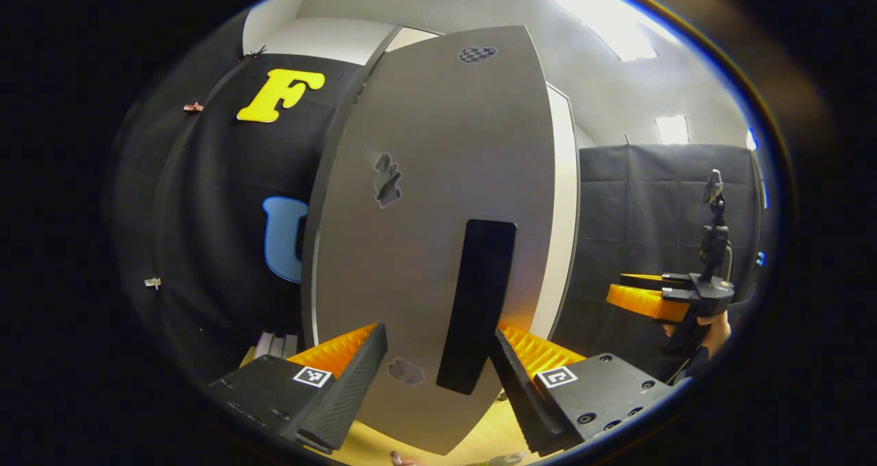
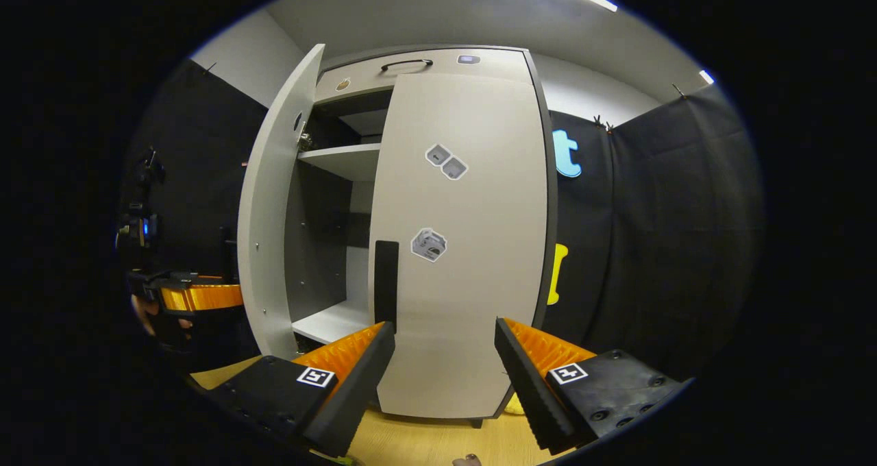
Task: Grasp the bottle in the cabinet with the left hand and place it on the coaster, then close the right door with the right hand and the left door with the left hand.
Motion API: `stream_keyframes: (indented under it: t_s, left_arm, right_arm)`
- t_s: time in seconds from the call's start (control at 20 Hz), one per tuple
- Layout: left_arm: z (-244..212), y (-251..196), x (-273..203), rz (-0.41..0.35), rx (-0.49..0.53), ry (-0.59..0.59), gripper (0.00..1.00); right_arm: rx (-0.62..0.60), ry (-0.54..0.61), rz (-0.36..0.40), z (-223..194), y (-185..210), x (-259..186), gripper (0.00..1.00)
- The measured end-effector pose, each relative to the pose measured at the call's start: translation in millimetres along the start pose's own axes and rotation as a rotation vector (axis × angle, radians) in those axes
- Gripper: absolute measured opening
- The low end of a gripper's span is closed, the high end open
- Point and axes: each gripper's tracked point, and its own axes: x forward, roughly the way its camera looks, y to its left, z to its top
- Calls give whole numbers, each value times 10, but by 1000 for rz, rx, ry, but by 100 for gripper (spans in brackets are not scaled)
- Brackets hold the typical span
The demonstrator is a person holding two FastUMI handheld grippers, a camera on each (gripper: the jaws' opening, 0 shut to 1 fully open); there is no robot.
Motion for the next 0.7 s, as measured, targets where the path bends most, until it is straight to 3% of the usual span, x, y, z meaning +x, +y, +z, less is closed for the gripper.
stream_keyframes:
  t_s: [0.4, 0.45, 0.5, 0.7]
  left_arm:
    - [-40, -213, 476, -7, 47, 2, 94]
    - [-41, -208, 530, -6, 43, 3, 89]
    - [-50, -205, 572, -4, 39, 5, 93]
    - [-19, -225, 686, 15, 100, 5, 93]
  right_arm:
    - [44, 31, -27, -23, -71, -143, 98]
    - [48, 31, -26, -14, -58, -166, 98]
    - [49, 30, -26, -7, -41, -194, 98]
    - [51, 26, -21, 41, 79, -286, 98]
